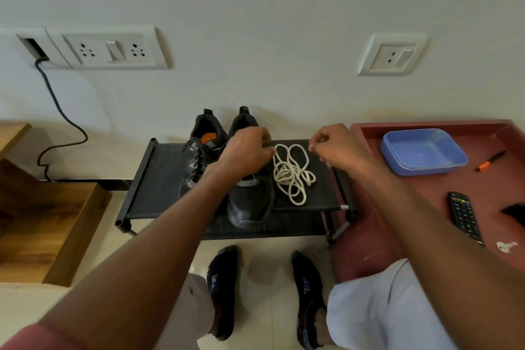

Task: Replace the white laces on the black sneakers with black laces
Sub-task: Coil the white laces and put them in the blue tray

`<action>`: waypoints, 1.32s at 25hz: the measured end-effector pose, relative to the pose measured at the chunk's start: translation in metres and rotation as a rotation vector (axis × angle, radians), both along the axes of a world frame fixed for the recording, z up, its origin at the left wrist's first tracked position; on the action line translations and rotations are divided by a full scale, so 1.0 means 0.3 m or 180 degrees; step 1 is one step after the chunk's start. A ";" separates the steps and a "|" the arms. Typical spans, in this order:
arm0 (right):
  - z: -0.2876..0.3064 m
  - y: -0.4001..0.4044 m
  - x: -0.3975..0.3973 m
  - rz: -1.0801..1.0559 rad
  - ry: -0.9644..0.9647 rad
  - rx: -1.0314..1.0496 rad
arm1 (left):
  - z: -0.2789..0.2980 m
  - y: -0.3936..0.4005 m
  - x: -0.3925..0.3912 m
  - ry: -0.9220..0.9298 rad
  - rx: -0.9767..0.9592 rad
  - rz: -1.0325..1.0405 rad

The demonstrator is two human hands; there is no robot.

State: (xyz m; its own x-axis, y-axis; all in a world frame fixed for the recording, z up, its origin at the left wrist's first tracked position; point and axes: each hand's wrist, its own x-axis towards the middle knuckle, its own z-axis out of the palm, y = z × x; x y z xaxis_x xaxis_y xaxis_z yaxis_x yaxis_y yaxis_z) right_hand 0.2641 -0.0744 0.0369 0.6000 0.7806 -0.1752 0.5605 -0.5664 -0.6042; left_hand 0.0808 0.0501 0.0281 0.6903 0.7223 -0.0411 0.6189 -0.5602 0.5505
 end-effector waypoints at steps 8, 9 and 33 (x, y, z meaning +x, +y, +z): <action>-0.160 0.015 0.086 0.0257 -0.0022 -0.1028 | -0.108 -0.037 0.206 0.0483 -0.0036 -0.0190; -0.184 0.030 0.081 0.0334 -0.0034 -0.1136 | -0.116 -0.027 0.217 0.0460 -0.0079 -0.0169; 0.090 0.040 0.085 -0.1497 0.1082 0.2875 | 0.069 -0.022 0.045 -0.1691 -0.1381 0.0330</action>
State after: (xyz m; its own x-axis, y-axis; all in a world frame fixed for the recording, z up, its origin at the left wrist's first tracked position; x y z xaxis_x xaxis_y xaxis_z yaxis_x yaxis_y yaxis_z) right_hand 0.2896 -0.0624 0.0638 0.9027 0.4080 0.1367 0.1262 0.0528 -0.9906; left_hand 0.0943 0.0436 0.0489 0.6252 0.7803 -0.0167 0.2419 -0.1734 0.9547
